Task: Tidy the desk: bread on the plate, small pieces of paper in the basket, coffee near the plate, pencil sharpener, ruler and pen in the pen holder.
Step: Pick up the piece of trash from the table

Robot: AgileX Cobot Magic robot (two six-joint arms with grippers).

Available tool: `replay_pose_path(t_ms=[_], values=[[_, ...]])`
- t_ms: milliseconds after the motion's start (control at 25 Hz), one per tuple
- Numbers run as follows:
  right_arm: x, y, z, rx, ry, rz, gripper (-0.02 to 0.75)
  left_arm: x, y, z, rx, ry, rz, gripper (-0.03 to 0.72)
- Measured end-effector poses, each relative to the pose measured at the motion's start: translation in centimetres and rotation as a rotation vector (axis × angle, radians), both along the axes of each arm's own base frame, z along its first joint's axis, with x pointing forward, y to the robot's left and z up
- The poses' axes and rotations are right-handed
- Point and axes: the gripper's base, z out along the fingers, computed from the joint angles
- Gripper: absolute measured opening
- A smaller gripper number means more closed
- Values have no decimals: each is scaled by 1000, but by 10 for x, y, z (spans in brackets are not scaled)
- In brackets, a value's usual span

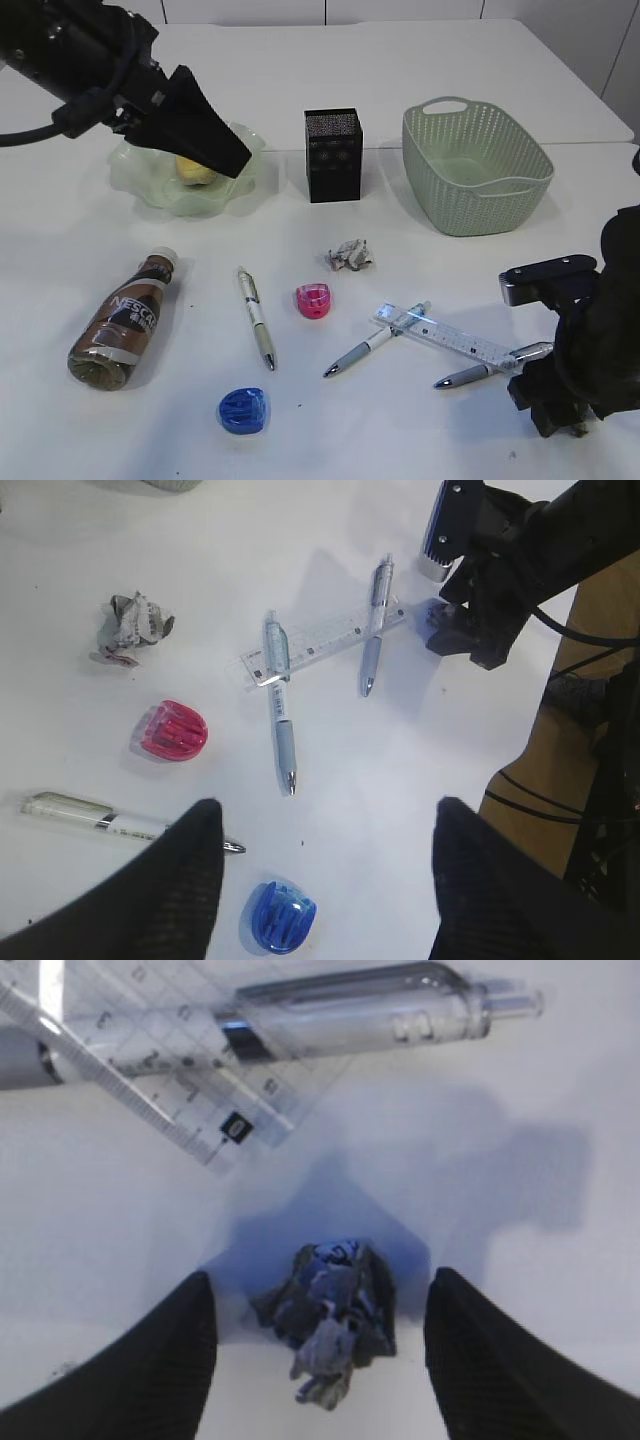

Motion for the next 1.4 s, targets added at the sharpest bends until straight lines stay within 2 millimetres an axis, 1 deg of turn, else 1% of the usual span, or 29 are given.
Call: replay_pose_path(t_ms=[240,320,440,480,600,680,1040,1160,1280,1320,1360,1400], values=[[0,0,0,1,0,-3,511,0,0,0,0,0,0,460],[0,0,0,2,0,-4,488,0,0,0,0,0,0,459],[0,0,0,3,2,-6,389,0,0,0,0,0,0,457],[0,0,0,3,2,-6,322,0,0,0,0,0,0,457],[0,0,-1,3,3,-6,200,0,0,0,0,0,0,453],[0,0,-1,2,5,-6,163,0,0,0,0,0,0,449],[-2,1,4,-1,53,-26,143,0,0,0,0,0,0,447],[-6,0,12,3,73,-42,143,0,0,0,0,0,0,447],[-11,1,25,21,73,-62,143,0,0,0,0,0,0,447],[-11,1,25,21,73,-62,143,0,0,0,-2,1,0,447],[-11,2,40,41,47,-73,143,0,0,0,-2,2,2,447],[-11,2,40,41,47,-73,143,0,0,0,-3,5,5,444]])
